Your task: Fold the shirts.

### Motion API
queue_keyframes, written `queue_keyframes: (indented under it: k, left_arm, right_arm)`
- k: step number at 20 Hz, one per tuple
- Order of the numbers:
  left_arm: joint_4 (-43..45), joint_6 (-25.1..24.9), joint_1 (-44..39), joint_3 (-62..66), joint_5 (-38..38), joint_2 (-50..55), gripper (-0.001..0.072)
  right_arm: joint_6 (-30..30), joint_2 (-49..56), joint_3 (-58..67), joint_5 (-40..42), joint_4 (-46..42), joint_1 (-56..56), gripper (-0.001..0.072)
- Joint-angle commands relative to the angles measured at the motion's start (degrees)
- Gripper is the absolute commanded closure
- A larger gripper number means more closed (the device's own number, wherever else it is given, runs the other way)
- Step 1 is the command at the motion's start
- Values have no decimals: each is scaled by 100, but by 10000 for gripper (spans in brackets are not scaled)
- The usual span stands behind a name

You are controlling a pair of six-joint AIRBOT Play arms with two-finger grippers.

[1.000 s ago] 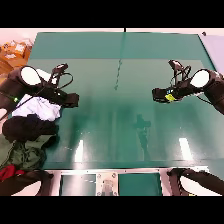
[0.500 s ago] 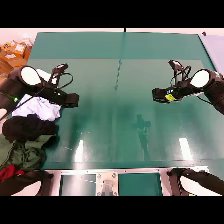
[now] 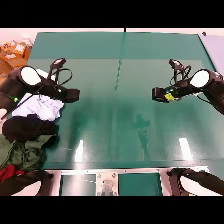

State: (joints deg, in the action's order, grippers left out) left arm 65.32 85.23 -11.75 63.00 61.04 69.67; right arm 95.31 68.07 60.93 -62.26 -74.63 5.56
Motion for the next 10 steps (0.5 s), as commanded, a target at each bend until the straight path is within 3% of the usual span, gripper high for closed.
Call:
queue_keyframes:
  k: [1,4,5,6,7,8,10]
  left_arm:
    - [-22,-144,0,-2,-883,4,681]
    - [125,-212,15,-2,-1650,4,681]
    - [313,-514,15,-2,-1847,4,613]
    - [761,-704,17,-2,-1985,4,192]
    - [1530,-352,46,-2,-2361,17,36]
    - [2057,20,168,-2,-2629,39,39]
    - [2435,151,721,4,-2855,214,36]
  right_arm:
    - [4,42,-7,190,11,0,697]
    - [2,109,-9,280,24,0,697]
    - [2,131,-9,337,24,0,697]
    - [2,142,-9,367,26,0,697]
    - [2,146,-9,396,26,0,697]
    - [2,149,-9,417,26,0,697]
    - [2,149,-9,426,24,-2,697]
